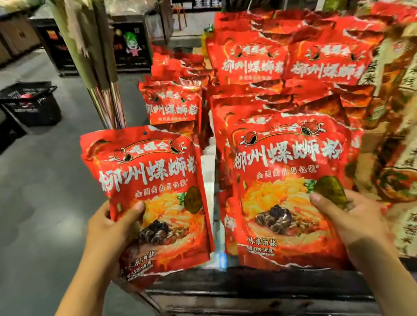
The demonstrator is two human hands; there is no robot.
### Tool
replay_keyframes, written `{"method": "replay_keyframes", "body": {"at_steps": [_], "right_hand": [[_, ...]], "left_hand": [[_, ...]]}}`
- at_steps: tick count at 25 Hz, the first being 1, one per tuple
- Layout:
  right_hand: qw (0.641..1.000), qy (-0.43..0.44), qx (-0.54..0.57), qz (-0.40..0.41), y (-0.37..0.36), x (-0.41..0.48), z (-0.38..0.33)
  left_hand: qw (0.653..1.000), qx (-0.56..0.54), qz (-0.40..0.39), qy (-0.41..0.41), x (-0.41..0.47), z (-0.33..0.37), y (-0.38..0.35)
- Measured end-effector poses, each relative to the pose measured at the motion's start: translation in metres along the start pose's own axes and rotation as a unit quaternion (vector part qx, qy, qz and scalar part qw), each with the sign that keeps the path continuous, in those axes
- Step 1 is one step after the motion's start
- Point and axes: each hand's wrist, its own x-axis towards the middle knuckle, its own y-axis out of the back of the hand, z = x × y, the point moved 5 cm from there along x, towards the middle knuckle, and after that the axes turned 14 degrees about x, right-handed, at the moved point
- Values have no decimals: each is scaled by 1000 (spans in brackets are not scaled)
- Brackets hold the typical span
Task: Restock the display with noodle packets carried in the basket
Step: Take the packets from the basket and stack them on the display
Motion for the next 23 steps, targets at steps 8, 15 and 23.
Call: {"method": "replay_keyframes", "body": {"at_steps": [8, 15, 23], "right_hand": [[999, -16, -7, 42, -94, 56, 13], [989, 29, -73, 126, -161, 42, 34], [985, 6, -72, 154, -185, 15, 49]], "left_hand": [[997, -19, -63, -40, 170, 0, -22], [979, -21, -194, -64, 294, -3, -71], [975, 38, -219, -19, 345, -37, -82]]}}
